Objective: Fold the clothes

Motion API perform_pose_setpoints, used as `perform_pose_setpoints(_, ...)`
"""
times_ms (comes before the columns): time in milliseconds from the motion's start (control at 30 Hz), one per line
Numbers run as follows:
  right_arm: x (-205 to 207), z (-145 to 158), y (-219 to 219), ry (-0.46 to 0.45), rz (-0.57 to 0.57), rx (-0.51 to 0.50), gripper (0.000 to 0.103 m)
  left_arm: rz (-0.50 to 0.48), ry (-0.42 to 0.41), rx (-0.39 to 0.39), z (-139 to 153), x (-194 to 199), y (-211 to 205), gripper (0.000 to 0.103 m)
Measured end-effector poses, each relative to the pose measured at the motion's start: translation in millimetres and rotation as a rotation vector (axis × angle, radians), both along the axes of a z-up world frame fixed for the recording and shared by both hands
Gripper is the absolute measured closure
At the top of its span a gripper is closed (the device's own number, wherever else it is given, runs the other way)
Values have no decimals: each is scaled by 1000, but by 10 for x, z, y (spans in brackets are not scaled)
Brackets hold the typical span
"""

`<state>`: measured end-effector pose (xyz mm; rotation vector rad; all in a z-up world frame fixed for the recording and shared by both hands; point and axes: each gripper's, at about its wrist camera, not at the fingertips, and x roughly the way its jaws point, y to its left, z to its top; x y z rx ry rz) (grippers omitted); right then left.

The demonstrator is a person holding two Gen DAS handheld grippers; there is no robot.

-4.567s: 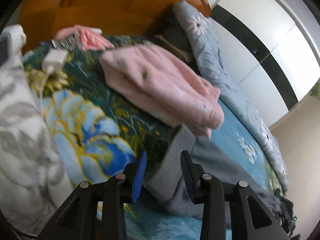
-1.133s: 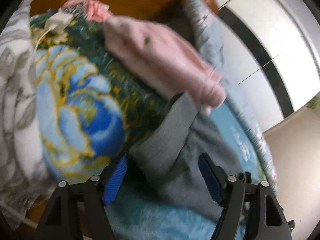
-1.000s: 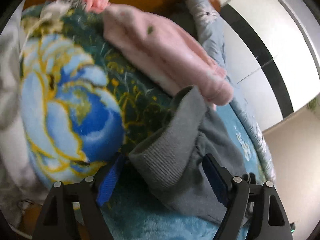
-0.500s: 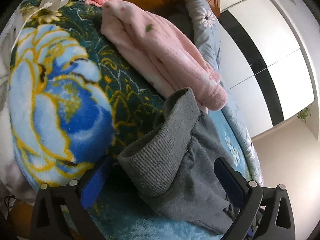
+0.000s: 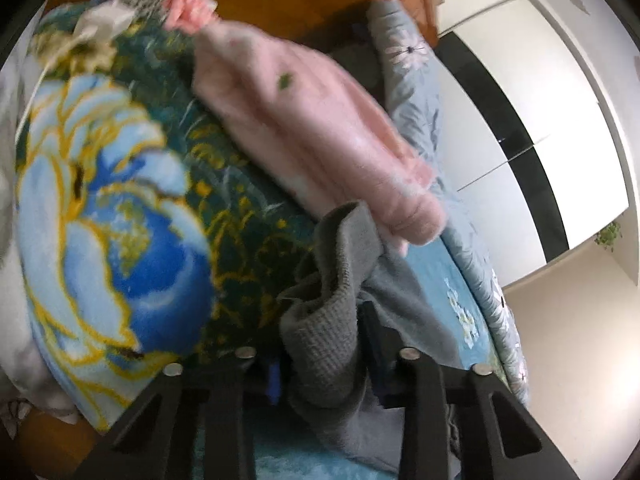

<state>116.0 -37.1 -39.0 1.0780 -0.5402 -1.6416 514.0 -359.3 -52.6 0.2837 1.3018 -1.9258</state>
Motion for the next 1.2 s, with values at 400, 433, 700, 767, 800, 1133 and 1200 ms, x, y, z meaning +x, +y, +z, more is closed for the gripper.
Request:
perform_pose_setpoints(400,-86,-98,128,-62,-2,-78,49,-335,-102,-461,1482,-1326,685,84)
perform_pose_setpoints(433,-94,-99,144,-64,-4,-84,49,-376,-98,-487,1559,-1481,753,84)
perform_pose_setpoints(700,-191,-60,455,-40,-119,-138,49,-711,-121,-558,1655,-2856,1437,85)
perform_pose_setpoints(767,-245,-56,551,-32,-164,-145,49,-774,-181,-555,1489,-3131,1616,85)
perform_pose_setpoints(800,-268,-56,600,-28,-186,-147,49,-804,-212,-553,1404,-3268,1706,85)
perform_pose_setpoints(1133,-363,-72,725,-30,-229,-169,49,-945,-393,-432,605,-3565,2131,76)
perform_pose_setpoints(1200,-370,-79,714,-31,-228,-168,49,-969,-390,-441,638,-3509,2189,64)
